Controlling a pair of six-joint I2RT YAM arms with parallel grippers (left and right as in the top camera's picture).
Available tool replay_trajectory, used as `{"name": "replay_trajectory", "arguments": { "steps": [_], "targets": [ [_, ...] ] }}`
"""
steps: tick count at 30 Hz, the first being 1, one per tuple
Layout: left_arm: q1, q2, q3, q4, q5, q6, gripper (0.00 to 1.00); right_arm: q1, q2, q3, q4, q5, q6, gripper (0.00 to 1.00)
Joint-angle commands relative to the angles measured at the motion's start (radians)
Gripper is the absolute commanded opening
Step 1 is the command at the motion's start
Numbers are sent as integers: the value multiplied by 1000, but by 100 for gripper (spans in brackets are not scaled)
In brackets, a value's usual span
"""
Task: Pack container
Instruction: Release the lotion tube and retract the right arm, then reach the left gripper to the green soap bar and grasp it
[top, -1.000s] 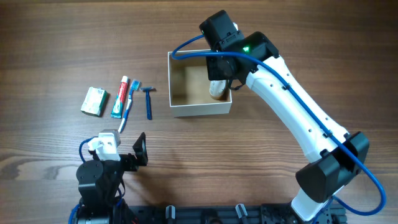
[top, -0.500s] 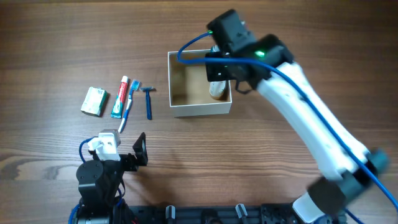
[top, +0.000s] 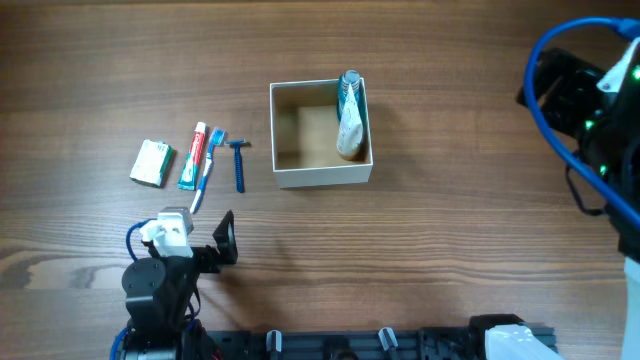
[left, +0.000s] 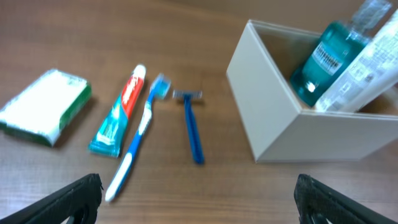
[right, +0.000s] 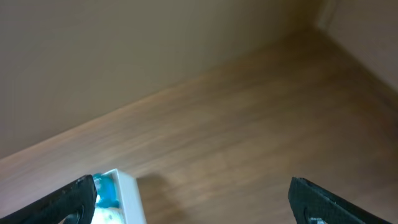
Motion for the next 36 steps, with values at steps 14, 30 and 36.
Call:
{"name": "replay_trajectory", "arguments": {
  "steps": [14, 30, 36],
  "targets": [
    [7, 114, 197, 66, 116, -277, 100, -67, 133, 3, -51, 11, 5, 100],
    [7, 1097, 1144, -510, -9, -77, 100, -67, 249, 3, -48, 11, 5, 99],
    [13, 1218, 1201, -541, -192, -71, 100, -67, 276, 3, -48, 11, 5, 100]
  ]
}}
